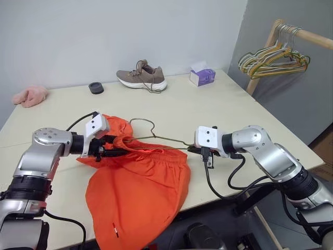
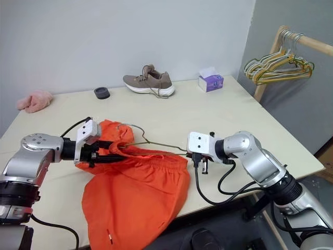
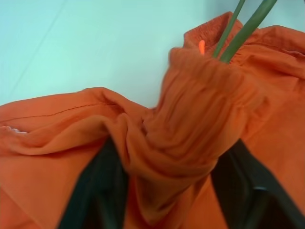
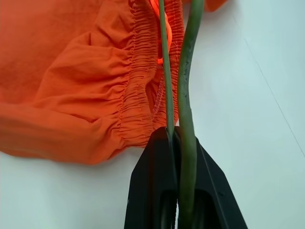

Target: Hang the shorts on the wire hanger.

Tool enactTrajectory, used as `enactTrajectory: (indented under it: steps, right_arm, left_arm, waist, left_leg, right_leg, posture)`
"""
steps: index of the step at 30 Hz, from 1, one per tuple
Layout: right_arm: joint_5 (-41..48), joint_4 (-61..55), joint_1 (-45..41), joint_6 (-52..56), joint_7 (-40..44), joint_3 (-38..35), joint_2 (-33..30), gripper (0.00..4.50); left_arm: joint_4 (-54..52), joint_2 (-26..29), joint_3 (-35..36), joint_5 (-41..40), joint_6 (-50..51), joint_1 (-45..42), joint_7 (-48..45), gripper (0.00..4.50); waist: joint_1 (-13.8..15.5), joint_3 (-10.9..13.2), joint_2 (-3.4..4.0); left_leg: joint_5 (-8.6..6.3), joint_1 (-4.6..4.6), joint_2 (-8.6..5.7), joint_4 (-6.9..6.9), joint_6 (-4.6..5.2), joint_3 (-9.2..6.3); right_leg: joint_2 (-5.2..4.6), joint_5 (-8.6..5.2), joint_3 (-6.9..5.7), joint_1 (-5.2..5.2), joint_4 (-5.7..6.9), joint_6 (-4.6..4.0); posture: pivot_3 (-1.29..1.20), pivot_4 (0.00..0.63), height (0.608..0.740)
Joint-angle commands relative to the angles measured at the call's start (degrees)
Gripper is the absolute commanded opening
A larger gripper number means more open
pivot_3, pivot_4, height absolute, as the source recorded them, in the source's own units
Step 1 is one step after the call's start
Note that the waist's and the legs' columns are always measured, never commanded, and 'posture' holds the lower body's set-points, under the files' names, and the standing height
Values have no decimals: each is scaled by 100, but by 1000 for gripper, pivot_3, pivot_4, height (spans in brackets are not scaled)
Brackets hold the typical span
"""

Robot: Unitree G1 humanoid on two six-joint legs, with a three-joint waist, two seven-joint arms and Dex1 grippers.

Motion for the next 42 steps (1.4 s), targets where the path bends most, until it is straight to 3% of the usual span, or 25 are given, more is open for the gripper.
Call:
enactTrajectory:
  steps: [1, 5, 16, 20, 24, 29, 35, 42]
  right_arm:
    - [1, -261, -127, -171, 26, -209, 72, 0]
    - [-83, -236, -153, -387, 59, -190, 66, 0]
    - [-151, 61, 72, -1137, 409, -429, -302, 0]
    - [-293, 366, 343, -1378, 411, -709, -692, 1097]
    - [-380, 500, 692, -1498, 348, -972, -1084, 2561]
    - [145, 127, 1157, -439, 329, -1381, -1049, 4315]
    - [1603, -709, 1440, 2617, -376, -1774, 338, 4464]
    - [2105, -475, 1279, 3953, -1316, -1754, 1644, 4464]
  left_arm:
    - [-243, -21, 6, -110, 59, -59, -138, 1174]
    - [-396, -25, -13, -134, 149, 28, -232, 12]
    - [-683, 15, 57, -140, 299, 231, -281, 12]
    - [-781, 74, 104, -157, 353, 342, -246, 0]
    - [-849, 104, 161, -173, 414, 449, -156, 0]
    - [-876, 95, 236, -215, 435, 494, -62, 0]
    - [-870, 97, 315, -304, 474, 403, 47, 0]
    - [-886, 136, 385, -304, 484, 357, 70, 0]
  waist:
    - [-2, 0, 0]
    - [0, 0, 0]
    - [3, 0, 0]
    - [15, -1, -1]
    - [23, 0, -1]
    - [15, -1, -1]
    - [-1, -2, -2]
    - [47, -3, -3]
  left_leg:
    - [0, 0, 0, 0, 0, 0]
    - [0, 0, 0, 2, 0, -1]
    - [0, 0, -2, 2, 0, -2]
    - [0, 2, -2, 2, 0, -3]
    - [0, 6, -6, 4, 0, -3]
    - [0, 9, 0, 2, 0, -3]
    - [0, 12, 5, 2, 0, -7]
    - [0, 6, -9, 5, 0, -9]
  right_leg:
    - [0, 0, 0, 0, 1, 0]
    - [0, 0, 0, 0, 4, 0]
    - [-1, 0, -2, 1, 5, -1]
    - [-1, 0, -4, 4, 5, 0]
    - [0, -1, -5, 10, 3, 2]
    - [0, -4, -4, 12, 3, 6]
    - [1, -3, -3, 12, 12, 5]
    - [3, -2, -8, 10, 15, 3]
  posture:
    - [-350, 0, 740]
    - [-347, 0, 740]
    - [-336, 0, 740]
    - [-331, 0, 740]
    - [-330, 0, 740]
    - [-331, 0, 740]
    - [-331, 0, 740]
    - [-311, 0, 740]
